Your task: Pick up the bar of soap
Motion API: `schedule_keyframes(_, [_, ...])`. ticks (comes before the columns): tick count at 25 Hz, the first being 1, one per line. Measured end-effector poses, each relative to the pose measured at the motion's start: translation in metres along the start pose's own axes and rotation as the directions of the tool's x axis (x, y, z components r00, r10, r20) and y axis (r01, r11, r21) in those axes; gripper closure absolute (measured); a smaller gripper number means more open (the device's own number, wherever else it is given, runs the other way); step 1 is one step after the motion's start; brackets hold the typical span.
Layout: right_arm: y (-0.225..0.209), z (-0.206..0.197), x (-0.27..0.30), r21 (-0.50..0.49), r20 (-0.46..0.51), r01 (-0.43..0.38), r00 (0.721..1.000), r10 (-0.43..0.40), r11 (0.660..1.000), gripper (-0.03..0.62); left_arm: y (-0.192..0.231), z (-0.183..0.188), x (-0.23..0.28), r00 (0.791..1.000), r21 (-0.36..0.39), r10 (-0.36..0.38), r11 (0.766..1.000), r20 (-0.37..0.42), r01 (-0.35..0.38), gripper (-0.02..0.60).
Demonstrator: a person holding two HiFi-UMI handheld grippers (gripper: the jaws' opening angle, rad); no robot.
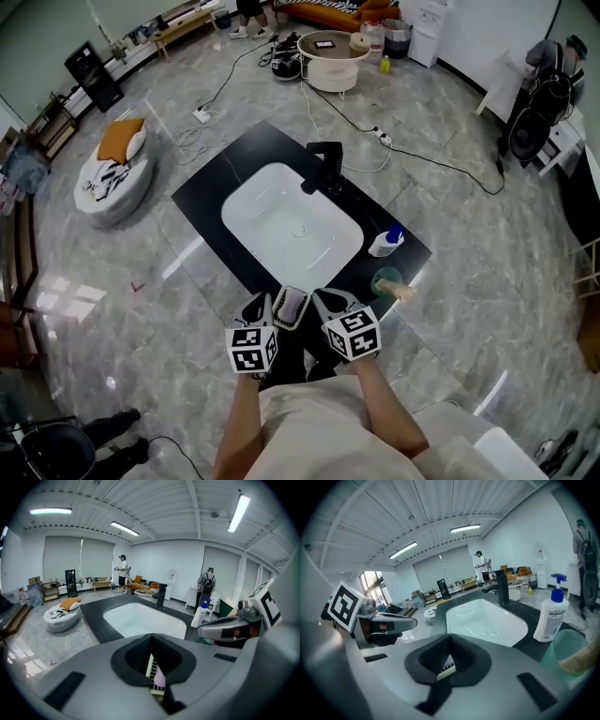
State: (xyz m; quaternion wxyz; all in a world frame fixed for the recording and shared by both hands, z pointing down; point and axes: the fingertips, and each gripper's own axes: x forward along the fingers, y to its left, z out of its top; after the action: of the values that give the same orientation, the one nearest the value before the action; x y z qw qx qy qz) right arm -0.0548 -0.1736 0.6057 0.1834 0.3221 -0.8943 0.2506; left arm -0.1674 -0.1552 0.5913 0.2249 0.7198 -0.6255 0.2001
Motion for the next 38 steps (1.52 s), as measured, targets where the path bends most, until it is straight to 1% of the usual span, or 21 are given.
schedule_keyframes(3, [-0.001, -0.002, 0.005, -0.004, -0.006, -0.002, 1.0, 0.002, 1.0, 0.589, -0.002, -0.013, 0.008, 0.999, 0.009, 0.001, 1.0, -0.04, -0.001, 0.575])
schedule_keyframes(6, [0.0, -0.006, 0.005, 0.0, -0.017, -0.001, 1.0, 0.001, 1.0, 0.589, -0.009, -0.027, 0.015, 0.996, 0.046, -0.003, 0.999, -0.091, 0.007, 0.575])
schedule_keyframes(9, [0.001, -0.014, 0.003, 0.007, -0.034, 0.001, 0.999, -0.001, 1.0, 0.589, -0.016, -0.04, 0.02, 0.991, 0.042, -0.018, 0.999, -0.13, 0.023, 0.572])
schedule_keyframes(12, [0.0, -0.023, 0.0, 0.018, -0.051, 0.005, 0.999, -0.004, 1.0, 0.589, -0.022, -0.05, 0.025, 0.985, 0.042, -0.032, 0.998, -0.168, 0.04, 0.555])
schedule_keyframes(15, [-0.001, -0.031, -0.004, 0.03, -0.057, 0.01, 0.998, -0.008, 1.0, 0.589, -0.026, -0.058, 0.029, 0.981, 0.037, -0.045, 0.998, -0.187, 0.053, 0.547])
schedule_keyframes(22, [-0.012, -0.039, -0.012, 0.071, -0.046, 0.026, 0.999, -0.023, 0.997, 0.589, -0.035, -0.062, 0.039, 0.973, 0.051, -0.088, 0.994, -0.215, 0.101, 0.466])
schedule_keyframes(25, [-0.016, -0.041, -0.017, 0.08, -0.047, 0.038, 0.998, -0.035, 0.996, 0.589, -0.037, -0.065, 0.042, 0.968, 0.045, -0.095, 0.993, -0.23, 0.108, 0.462])
schedule_keyframes(27, [-0.019, -0.043, -0.02, 0.091, -0.045, 0.048, 0.998, -0.044, 0.995, 0.589, -0.038, -0.068, 0.045, 0.965, 0.046, -0.102, 0.992, -0.243, 0.117, 0.443])
schedule_keyframes(33, [-0.025, -0.051, -0.025, 0.094, -0.059, 0.07, 0.996, -0.065, 0.993, 0.589, -0.041, -0.082, 0.053, 0.951, 0.055, -0.105, 0.99, -0.292, 0.126, 0.399])
schedule_keyframes(38, [-0.03, -0.051, -0.025, 0.098, -0.063, 0.085, 0.995, -0.079, 0.992, 0.589, -0.039, -0.093, 0.059, 0.94, 0.06, -0.09, 0.991, -0.328, 0.116, 0.397])
